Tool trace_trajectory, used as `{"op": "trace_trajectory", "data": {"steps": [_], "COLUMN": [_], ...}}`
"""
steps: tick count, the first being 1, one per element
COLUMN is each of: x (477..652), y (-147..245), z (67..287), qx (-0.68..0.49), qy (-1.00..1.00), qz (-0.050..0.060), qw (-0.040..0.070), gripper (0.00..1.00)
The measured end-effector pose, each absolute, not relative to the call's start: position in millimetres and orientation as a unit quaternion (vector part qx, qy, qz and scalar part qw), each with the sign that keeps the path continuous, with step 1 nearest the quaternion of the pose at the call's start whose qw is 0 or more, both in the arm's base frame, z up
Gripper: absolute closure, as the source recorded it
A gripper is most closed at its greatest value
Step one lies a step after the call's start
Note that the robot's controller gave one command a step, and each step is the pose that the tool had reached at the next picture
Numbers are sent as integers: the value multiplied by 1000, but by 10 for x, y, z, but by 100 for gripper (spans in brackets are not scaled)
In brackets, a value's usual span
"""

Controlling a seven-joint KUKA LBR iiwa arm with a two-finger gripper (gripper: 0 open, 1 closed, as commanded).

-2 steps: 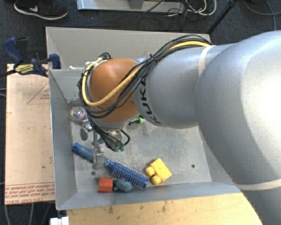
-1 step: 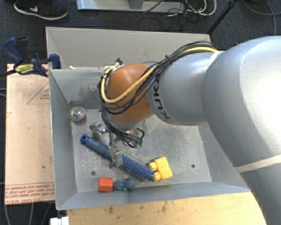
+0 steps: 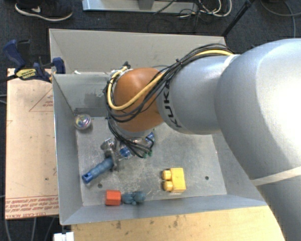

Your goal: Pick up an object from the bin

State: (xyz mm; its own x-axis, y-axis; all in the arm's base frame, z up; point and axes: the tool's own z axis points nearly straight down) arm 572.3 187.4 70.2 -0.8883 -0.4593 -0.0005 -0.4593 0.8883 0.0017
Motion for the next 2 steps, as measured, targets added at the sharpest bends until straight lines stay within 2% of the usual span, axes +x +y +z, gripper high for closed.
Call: {"op": "trace_trajectory", "data": {"steps": [1, 2], "x": [5720, 5533], "y": [2049, 1992], "z": [1835, 2320], "qx": [-255, -340], "qy": [967, 940], "qz": [1, 0], "qw": [5, 2], "gripper": [100, 100]}}
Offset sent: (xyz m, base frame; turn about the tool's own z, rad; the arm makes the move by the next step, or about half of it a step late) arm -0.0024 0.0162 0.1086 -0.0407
